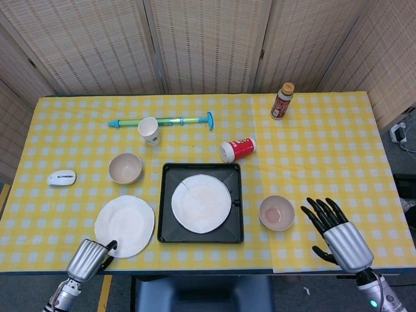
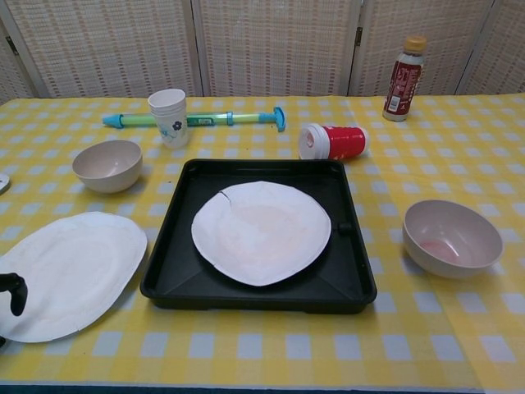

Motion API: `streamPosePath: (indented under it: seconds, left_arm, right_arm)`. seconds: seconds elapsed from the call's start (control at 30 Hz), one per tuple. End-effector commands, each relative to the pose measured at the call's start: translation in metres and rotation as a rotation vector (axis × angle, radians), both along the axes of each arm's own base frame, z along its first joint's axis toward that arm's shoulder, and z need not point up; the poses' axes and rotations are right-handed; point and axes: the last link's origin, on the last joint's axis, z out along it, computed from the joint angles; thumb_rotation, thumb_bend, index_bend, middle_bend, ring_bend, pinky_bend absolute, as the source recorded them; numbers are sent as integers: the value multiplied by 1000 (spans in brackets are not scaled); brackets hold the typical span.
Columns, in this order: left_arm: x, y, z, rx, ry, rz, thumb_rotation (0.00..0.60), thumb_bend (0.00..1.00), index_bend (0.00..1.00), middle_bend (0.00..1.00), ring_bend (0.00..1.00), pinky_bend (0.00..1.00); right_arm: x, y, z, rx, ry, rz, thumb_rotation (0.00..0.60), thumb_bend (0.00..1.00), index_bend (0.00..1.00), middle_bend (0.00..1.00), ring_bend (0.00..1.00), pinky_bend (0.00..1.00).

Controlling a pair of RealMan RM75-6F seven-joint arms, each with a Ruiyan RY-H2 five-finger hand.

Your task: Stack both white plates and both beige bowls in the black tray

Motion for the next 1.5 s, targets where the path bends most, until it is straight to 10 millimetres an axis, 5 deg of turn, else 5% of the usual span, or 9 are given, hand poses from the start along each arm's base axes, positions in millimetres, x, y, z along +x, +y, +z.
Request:
streamPosePath:
  seconds: [0.03, 0.5, 0.7, 0.73, 0.77, 0.83, 1.5]
  left_arm:
    - [0, -1, -2, -2, 0, 0, 600, 321, 505, 1000, 1000, 1000]
    - [3, 4, -14, -6, -4, -6, 600, 321, 444, 1000, 1000, 1000]
    - [6, 10, -20, 8, -19, -28, 600, 332, 574, 1000, 1000, 1000]
    - [32, 36, -12, 75, -147, -62, 600, 346, 605, 1000, 1000, 1000]
    - [30, 37, -21, 6, -142, -1, 600, 361, 627, 1000, 1000, 1000]
    - [13, 10, -25, -5, -97, 18, 600, 396, 660, 1000, 1000, 1000]
    - [23, 9, 5, 213, -204, -181, 600, 486, 680, 1000, 1000, 1000]
  right_arm:
    - [0, 0, 0, 3, -4, -1, 600, 226, 0, 0, 0, 0]
    - [1, 1, 1, 7, -7, 0, 600, 226, 0, 0, 0, 0]
    - [0, 1, 2, 3, -8, -3, 600, 225, 0, 0, 0, 0]
    - [0, 1, 2, 3, -8, -4, 600, 226, 0, 0, 0, 0]
    - [0, 0, 2, 3, -8, -4, 600, 226, 0, 0, 0, 0]
    - [0, 0, 2, 2, -7, -5, 600, 226, 0, 0, 0, 0]
    - [1, 4, 1, 12, -8, 5, 600, 226, 0, 0, 0, 0]
